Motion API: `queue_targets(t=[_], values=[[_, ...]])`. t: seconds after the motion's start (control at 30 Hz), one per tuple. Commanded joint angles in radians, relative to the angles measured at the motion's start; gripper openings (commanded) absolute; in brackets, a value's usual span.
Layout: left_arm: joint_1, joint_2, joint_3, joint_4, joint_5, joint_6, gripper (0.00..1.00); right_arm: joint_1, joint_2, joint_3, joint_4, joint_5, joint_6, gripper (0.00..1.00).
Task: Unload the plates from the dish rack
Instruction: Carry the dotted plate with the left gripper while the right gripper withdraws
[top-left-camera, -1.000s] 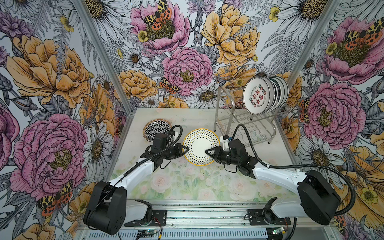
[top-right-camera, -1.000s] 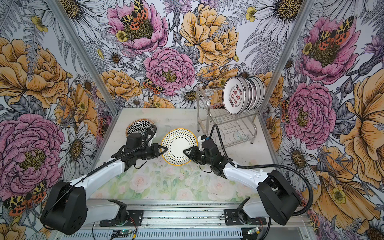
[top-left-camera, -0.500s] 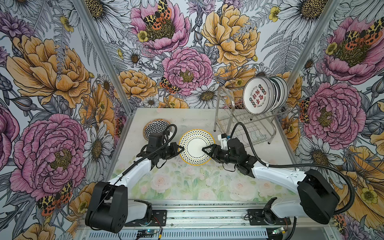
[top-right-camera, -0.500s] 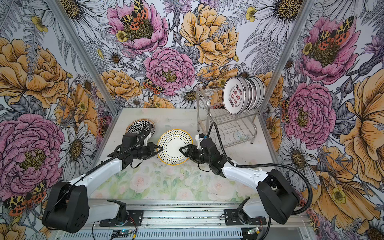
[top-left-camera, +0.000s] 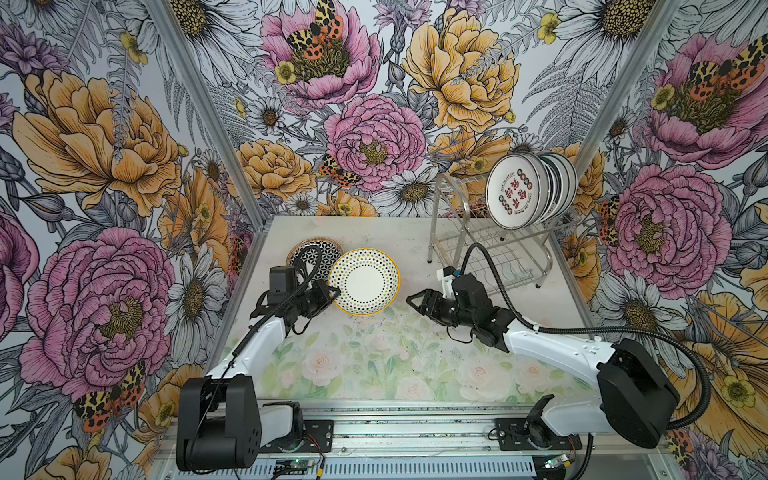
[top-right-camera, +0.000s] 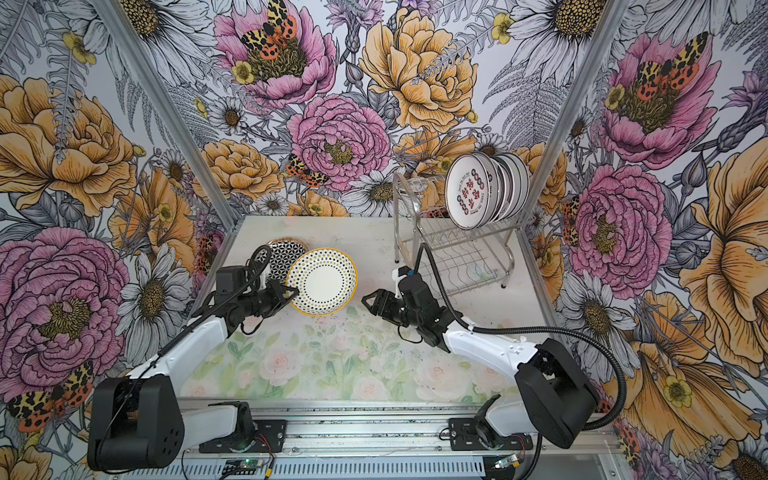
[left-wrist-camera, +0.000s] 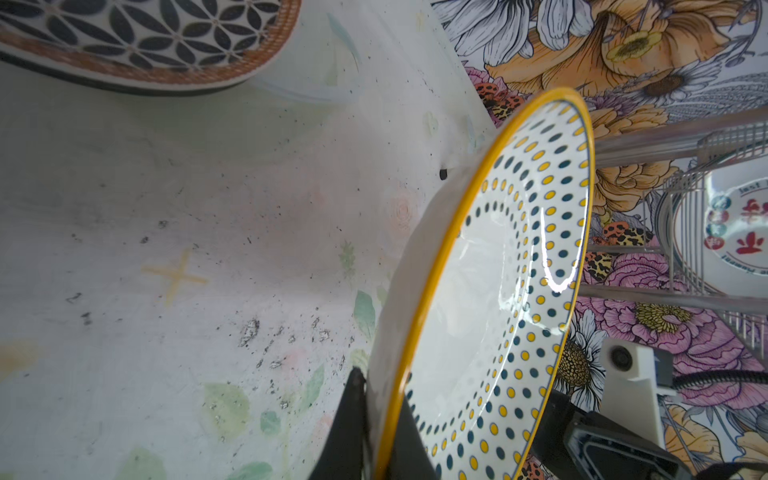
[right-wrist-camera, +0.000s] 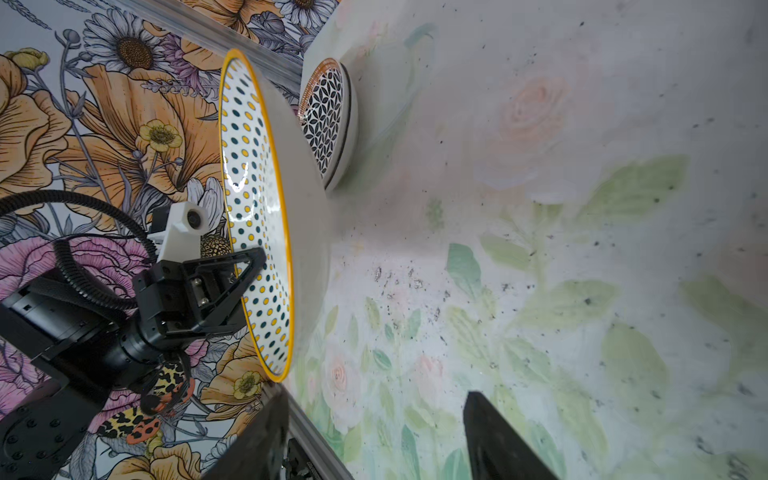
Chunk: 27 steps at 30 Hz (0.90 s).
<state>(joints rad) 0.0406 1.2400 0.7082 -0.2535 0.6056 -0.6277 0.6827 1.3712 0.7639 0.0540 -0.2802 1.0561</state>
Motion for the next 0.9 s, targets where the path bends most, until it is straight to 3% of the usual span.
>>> queue_targets(t=[0.0, 0.47, 0.87], values=[[0.067, -0.015, 0.075, 0.027, -0.006, -0.032, 0.0, 0.013, 0.005, 0.049, -0.116, 0.037, -0.095, 0.68], [0.218, 0.132, 0.26, -0.078, -0.165, -0.004, 0.0, 0.065, 0.09, 0.145, -0.314, 0.194, -0.298, 0.68], [0.253, 0.341, 0.401, -0.062, -0.191, -0.004, 0.0, 0.072, 0.154, 0.206, -0.351, 0.217, -0.354, 0.68]])
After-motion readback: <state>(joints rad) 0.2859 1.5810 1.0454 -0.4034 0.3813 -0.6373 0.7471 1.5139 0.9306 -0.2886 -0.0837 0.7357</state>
